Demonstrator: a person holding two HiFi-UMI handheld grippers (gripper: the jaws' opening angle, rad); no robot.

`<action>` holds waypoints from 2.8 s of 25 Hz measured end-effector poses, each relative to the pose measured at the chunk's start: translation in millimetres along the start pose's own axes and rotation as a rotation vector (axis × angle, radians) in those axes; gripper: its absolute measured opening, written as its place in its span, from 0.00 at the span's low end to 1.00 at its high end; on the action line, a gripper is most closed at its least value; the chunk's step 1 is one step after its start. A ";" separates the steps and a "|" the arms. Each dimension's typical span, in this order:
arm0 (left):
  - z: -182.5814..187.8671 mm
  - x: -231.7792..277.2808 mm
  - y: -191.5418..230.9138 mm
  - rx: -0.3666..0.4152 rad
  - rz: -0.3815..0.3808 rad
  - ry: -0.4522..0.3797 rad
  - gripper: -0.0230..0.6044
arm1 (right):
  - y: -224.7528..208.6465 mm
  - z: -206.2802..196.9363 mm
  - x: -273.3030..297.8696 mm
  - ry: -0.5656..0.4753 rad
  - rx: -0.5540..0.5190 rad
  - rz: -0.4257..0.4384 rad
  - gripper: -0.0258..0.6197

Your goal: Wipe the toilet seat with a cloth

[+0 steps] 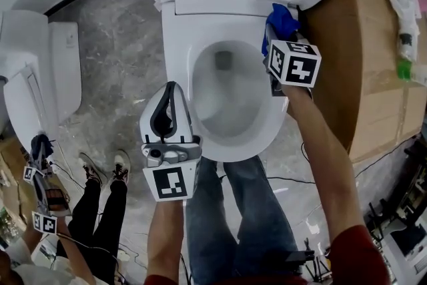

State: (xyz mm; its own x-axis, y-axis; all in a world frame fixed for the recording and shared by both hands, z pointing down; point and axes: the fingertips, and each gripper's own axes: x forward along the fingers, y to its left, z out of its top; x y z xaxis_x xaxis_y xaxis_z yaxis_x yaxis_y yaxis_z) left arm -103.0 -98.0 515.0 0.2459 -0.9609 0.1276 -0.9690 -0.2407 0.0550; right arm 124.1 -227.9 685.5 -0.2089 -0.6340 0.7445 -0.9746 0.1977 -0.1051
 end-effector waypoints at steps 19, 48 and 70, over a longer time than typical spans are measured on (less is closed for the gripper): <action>39.4 -21.6 52.7 -0.085 0.104 -0.069 0.06 | 133.2 57.8 -27.7 -0.230 -0.043 0.210 0.13; 431.1 -120.5 -46.3 -0.067 0.015 -0.224 0.06 | 185.3 261.9 -557.0 -0.802 -0.183 0.218 0.13; 534.8 -167.4 -58.8 0.033 -0.025 -0.273 0.06 | 206.7 314.7 -659.8 -0.892 -0.227 0.164 0.13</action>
State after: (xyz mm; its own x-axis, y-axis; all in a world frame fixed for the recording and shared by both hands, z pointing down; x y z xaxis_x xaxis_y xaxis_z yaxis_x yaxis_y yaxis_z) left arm -99.1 3.7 -39.2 0.2588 -0.9550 -0.1450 -0.9641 -0.2646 0.0216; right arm 35.1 -4.0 -35.0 -0.4187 -0.9062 -0.0597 -0.9081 0.4171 0.0375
